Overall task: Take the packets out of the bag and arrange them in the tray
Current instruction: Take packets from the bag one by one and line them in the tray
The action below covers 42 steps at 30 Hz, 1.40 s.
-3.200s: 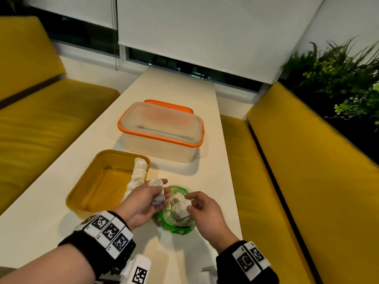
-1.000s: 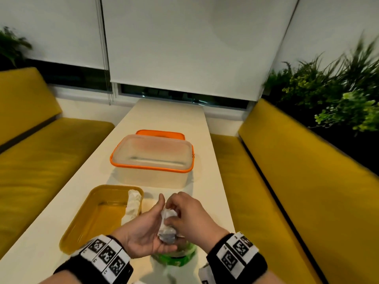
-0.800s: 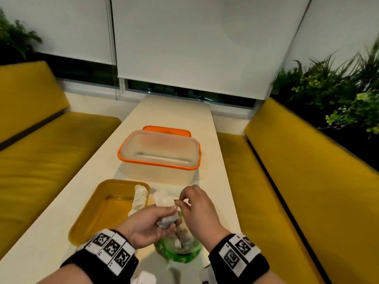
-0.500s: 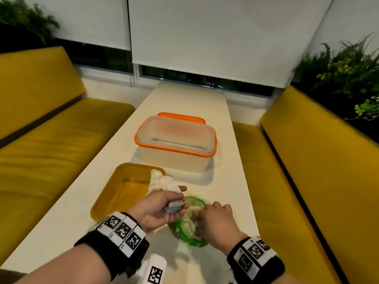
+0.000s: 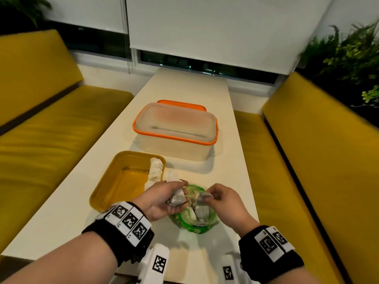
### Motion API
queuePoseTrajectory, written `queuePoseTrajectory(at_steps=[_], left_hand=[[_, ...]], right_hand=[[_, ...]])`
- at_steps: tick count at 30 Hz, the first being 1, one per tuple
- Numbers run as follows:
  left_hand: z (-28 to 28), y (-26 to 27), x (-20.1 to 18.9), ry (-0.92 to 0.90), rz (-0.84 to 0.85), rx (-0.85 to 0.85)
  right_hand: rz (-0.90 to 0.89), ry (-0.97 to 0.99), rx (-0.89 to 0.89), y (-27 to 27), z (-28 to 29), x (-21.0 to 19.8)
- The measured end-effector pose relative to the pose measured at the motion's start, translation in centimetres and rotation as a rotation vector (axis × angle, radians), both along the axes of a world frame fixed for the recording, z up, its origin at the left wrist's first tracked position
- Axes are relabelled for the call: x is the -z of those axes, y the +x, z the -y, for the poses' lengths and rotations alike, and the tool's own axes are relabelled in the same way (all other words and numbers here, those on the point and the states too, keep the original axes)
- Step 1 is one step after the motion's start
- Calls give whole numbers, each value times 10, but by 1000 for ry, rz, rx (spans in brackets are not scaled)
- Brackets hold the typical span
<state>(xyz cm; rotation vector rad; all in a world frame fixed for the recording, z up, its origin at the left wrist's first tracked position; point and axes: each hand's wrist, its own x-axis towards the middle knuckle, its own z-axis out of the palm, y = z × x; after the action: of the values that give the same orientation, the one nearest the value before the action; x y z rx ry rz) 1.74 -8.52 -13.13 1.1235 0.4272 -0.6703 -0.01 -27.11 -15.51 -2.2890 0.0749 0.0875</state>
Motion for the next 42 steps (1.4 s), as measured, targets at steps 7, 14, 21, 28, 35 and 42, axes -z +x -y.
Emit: queuePoseTrajectory(at_steps=[7, 14, 21, 28, 35, 42], left_hand=[[2, -2, 6, 43, 68, 32], [7, -7, -6, 82, 189, 206], [1, -12, -5, 39, 217, 302], [-5, -8, -9, -21, 203, 315], [-23, 9, -9, -32, 226, 305], [-19, 12, -16, -10, 264, 258]], right_hand=[[-89, -91, -131, -7, -1, -2], [164, -6, -196, 6, -34, -39], [186, -49, -169, 12, -54, -43], [98, 93, -189, 24, -57, -49], [72, 10, -216, 41, -73, -47], [-20, -29, -108, 45, -71, -54]])
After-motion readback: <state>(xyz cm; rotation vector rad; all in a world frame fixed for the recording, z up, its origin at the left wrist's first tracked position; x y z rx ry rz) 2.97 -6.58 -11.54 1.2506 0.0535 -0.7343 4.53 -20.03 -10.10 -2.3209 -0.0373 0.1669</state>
